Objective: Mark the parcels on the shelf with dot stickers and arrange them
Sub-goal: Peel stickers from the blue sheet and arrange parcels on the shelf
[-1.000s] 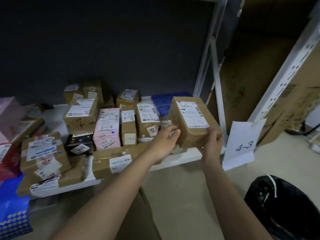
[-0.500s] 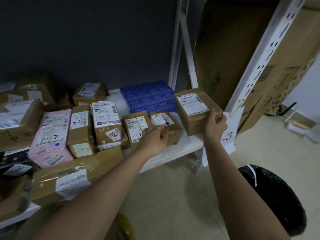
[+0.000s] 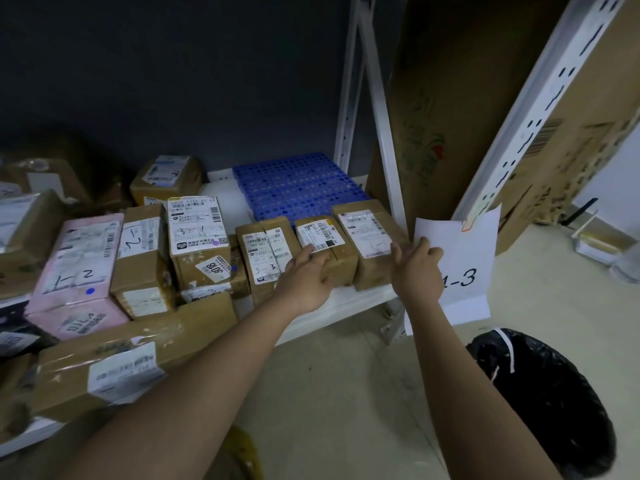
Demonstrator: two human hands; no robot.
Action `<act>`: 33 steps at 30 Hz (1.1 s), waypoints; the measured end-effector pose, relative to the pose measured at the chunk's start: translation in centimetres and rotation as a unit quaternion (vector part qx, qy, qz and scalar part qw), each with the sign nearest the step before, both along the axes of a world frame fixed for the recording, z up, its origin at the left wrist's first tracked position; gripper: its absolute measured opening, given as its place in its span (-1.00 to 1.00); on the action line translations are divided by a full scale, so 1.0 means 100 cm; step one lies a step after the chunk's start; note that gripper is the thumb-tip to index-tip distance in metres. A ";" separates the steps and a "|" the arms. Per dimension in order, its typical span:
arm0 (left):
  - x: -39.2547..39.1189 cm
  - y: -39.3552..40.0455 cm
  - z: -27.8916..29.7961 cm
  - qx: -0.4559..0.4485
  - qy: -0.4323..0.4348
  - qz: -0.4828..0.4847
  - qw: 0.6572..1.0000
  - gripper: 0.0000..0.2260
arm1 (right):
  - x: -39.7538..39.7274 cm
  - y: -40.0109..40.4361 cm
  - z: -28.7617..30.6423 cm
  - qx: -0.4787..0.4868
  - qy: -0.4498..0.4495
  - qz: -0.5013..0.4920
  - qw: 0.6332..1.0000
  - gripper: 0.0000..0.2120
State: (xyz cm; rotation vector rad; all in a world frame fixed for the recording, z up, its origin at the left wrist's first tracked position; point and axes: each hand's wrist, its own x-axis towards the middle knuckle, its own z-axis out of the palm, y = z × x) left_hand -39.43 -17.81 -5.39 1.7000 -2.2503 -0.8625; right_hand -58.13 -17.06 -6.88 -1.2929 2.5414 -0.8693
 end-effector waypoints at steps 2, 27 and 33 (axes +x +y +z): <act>0.006 0.002 0.003 0.005 0.009 -0.013 1.000 -0.48 | 0.011 0.007 -0.001 -0.043 0.024 0.021 0.999 -0.56; 0.246 0.036 0.039 -0.037 -0.148 0.161 0.975 -0.22 | 0.255 -0.041 0.025 -0.014 0.093 0.412 0.906 -0.24; 0.250 0.022 0.030 -0.074 -0.120 0.158 0.977 -0.23 | 0.266 -0.084 0.027 -0.024 0.113 0.386 0.915 -0.28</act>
